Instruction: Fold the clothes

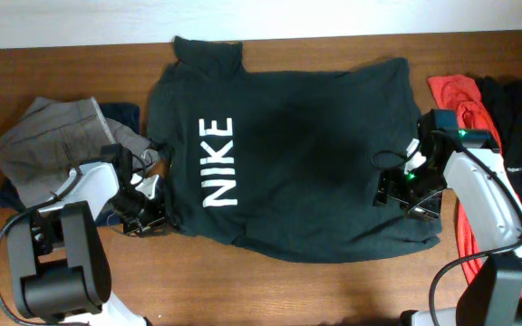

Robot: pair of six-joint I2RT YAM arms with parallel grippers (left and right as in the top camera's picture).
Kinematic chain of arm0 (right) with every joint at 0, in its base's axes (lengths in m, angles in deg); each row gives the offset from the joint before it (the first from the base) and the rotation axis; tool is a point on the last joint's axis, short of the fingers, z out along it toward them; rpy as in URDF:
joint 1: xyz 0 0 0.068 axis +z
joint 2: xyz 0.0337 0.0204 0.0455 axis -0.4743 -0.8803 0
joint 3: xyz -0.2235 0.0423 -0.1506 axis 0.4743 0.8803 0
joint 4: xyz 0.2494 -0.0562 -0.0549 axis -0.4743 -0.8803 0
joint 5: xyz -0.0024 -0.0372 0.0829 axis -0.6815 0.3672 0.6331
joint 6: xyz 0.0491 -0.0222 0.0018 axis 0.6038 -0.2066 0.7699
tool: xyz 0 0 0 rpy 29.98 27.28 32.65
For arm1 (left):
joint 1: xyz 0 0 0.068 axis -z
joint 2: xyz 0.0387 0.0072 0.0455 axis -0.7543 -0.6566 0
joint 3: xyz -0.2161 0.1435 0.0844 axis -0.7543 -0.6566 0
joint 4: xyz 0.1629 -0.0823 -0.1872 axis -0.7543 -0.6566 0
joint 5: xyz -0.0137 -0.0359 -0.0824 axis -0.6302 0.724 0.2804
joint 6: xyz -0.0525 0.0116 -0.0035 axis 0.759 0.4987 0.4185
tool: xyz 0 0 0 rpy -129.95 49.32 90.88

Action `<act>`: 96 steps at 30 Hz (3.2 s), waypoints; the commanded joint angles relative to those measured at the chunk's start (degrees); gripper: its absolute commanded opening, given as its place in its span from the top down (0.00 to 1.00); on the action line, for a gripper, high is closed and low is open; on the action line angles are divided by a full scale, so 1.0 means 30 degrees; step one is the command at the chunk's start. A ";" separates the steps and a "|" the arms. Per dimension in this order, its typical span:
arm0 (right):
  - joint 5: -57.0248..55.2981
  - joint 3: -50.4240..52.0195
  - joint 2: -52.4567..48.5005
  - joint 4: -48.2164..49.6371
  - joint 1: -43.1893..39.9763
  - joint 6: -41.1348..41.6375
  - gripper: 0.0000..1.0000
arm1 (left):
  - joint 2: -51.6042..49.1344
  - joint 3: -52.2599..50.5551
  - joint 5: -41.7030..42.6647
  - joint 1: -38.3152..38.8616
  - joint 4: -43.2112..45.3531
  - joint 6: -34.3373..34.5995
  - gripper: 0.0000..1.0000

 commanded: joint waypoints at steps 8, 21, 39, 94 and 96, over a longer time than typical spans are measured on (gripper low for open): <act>-0.0124 0.0066 0.0233 0.0765 0.0117 -0.0291 0.26 | 0.0015 0.1056 0.0131 0.0758 -0.2259 -0.0102 0.99; -0.0546 0.0095 0.0211 0.1188 -0.3526 -0.0998 0.21 | 0.4102 0.4379 -0.3053 0.0758 -0.9231 -0.0109 1.00; -0.0991 0.5144 0.0117 0.4736 -0.4255 0.0838 0.30 | 0.5821 0.4379 -0.7803 0.0758 -0.9763 0.1821 1.00; -0.0160 0.3942 0.2076 0.3949 -0.7737 0.0648 0.32 | 0.5697 0.2208 -0.2106 1.1380 -0.6258 -0.0044 0.40; -0.0153 0.3942 0.2076 0.3920 -0.7737 0.0576 0.32 | 0.5464 0.1282 -0.1180 1.1846 -0.5617 -0.0029 0.37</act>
